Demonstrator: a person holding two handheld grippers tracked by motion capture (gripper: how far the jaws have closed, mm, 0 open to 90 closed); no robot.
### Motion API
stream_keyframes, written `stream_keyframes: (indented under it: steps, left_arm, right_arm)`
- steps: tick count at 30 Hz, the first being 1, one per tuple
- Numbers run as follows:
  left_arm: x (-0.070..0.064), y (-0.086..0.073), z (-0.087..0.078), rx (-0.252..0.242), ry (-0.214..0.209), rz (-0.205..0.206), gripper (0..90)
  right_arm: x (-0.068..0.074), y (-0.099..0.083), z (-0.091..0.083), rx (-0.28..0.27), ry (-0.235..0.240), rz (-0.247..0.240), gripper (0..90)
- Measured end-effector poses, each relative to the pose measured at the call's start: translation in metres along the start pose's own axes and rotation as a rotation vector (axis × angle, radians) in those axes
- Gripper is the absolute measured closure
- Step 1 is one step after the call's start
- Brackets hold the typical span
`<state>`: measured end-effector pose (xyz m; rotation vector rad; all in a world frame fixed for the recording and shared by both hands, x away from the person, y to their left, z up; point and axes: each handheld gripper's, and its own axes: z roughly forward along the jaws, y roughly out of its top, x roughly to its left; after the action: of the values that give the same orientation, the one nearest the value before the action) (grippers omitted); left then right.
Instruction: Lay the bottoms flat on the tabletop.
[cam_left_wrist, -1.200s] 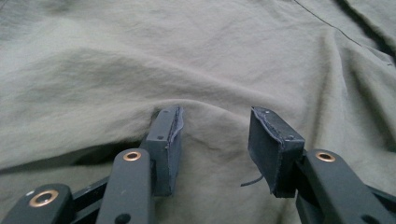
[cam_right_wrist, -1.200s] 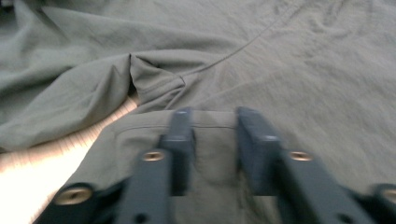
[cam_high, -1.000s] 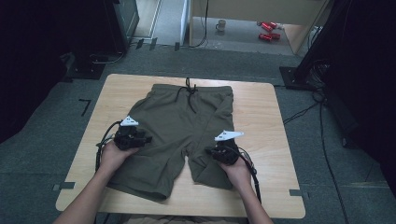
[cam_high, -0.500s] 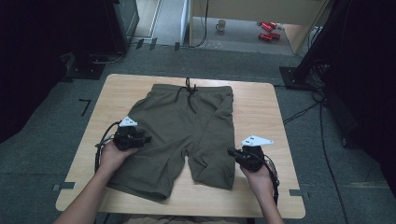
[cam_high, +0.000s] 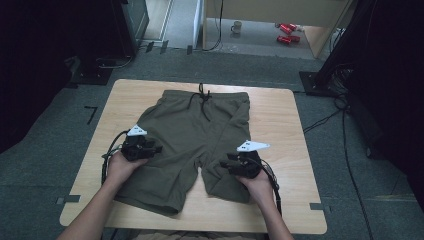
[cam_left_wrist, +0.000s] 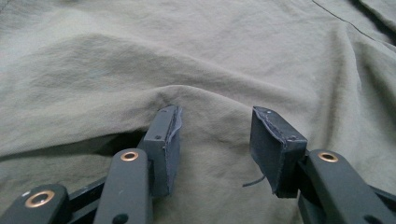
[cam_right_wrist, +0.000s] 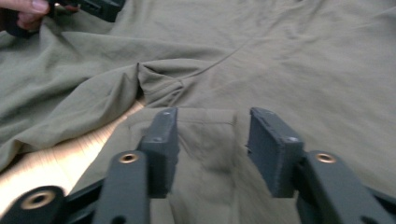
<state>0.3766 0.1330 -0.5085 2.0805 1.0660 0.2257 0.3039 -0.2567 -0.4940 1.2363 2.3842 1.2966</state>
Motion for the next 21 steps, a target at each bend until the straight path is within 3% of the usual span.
stream_keyframes:
  steps: [4,7,10,16,21]
  left_arm:
    - [0.0,0.0,0.0,0.0,0.0,0.0,52.9]
    - [0.0,0.0,0.0,0.0,0.001,0.001,52.9]
    - [0.0,0.0,0.0,-0.001,0.0,0.001,52.8]
    - [0.0,0.0,0.0,-0.001,0.0,0.005,52.5]
    - [-0.001,0.0,-0.001,0.003,0.012,0.005,52.6]
  right_arm:
    - [-0.001,0.003,0.015,0.04,-0.013,-0.015,45.4]
    - [-0.001,0.003,0.025,0.07,-0.012,-0.023,46.4]
    - [0.001,0.002,0.032,0.085,-0.003,-0.035,54.5]
    - [0.007,0.002,0.032,0.109,0.009,-0.04,81.0]
    - [0.011,0.006,0.014,0.111,-0.026,-0.042,84.0]
